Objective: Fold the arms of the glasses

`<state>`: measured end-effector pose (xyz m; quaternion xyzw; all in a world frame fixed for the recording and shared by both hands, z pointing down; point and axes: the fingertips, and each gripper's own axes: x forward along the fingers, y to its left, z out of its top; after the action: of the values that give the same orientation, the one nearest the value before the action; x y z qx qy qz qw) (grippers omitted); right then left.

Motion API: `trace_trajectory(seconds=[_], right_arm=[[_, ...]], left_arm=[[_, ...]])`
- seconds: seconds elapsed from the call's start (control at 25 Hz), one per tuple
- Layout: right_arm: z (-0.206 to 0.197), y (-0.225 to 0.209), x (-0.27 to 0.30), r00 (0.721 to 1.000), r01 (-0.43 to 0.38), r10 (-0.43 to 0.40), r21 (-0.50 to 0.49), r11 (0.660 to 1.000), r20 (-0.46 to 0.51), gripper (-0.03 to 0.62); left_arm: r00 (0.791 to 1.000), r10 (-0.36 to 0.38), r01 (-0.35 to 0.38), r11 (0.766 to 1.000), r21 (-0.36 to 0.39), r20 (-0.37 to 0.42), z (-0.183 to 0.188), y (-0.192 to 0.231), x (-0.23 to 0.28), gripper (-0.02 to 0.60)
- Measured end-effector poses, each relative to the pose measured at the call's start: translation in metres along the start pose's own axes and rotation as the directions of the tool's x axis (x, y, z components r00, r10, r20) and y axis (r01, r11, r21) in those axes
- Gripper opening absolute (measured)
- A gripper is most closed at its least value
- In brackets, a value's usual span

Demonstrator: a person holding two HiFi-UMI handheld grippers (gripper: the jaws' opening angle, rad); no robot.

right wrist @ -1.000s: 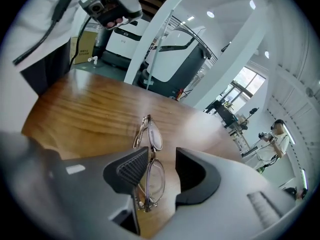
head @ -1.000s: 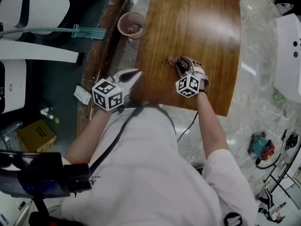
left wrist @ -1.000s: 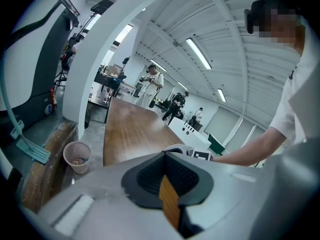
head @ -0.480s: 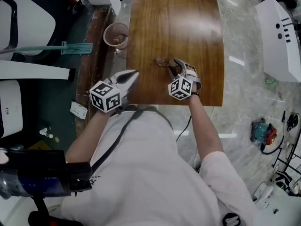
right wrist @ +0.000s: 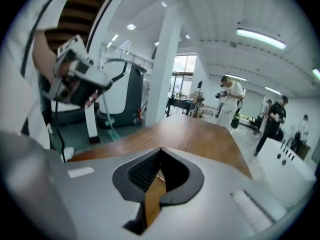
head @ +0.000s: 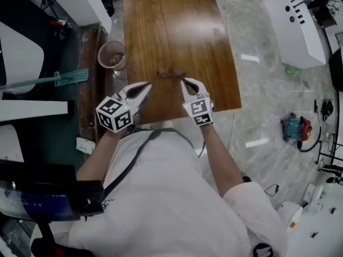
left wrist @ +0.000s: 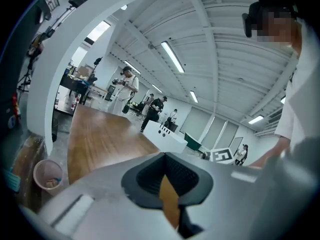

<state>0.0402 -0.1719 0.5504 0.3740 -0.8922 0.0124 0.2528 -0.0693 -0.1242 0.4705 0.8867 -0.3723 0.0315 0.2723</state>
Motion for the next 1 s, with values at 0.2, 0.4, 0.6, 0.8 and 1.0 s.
trace_trajectory(seconds=[0.2,0.4,0.6,0.8,1.0], right_arm=[[0.031,0.016,-0.048,0.990,0.011,-0.038,0.198,0.980,0.133,0.009],[0.066,0.015,-0.091,0.963,0.030,-0.113,0.319,0.947,0.244,0.009],[0.078,0.008,-0.112,0.948,0.051,-0.158,0.356,0.933,0.278,0.008],[0.067,0.005,-0.110,0.956,0.069,-0.163,0.355,0.932,0.242,0.008],[0.064,0.004,-0.107,0.961,0.066,-0.154,0.349,0.935,0.230,0.008]], left_arm=[[0.998,-0.065,0.065,0.996,0.057,0.003,0.008,-0.024,0.013,0.005],[0.993,-0.116,0.115,0.989,0.089,0.002,0.013,-0.043,0.017,0.005],[0.990,-0.139,0.137,0.986,0.098,0.019,0.019,-0.052,0.020,0.005],[0.991,-0.136,0.133,0.986,0.097,0.023,0.020,-0.052,0.021,0.005],[0.993,-0.113,0.111,0.991,0.080,0.020,0.016,-0.045,0.017,0.005]])
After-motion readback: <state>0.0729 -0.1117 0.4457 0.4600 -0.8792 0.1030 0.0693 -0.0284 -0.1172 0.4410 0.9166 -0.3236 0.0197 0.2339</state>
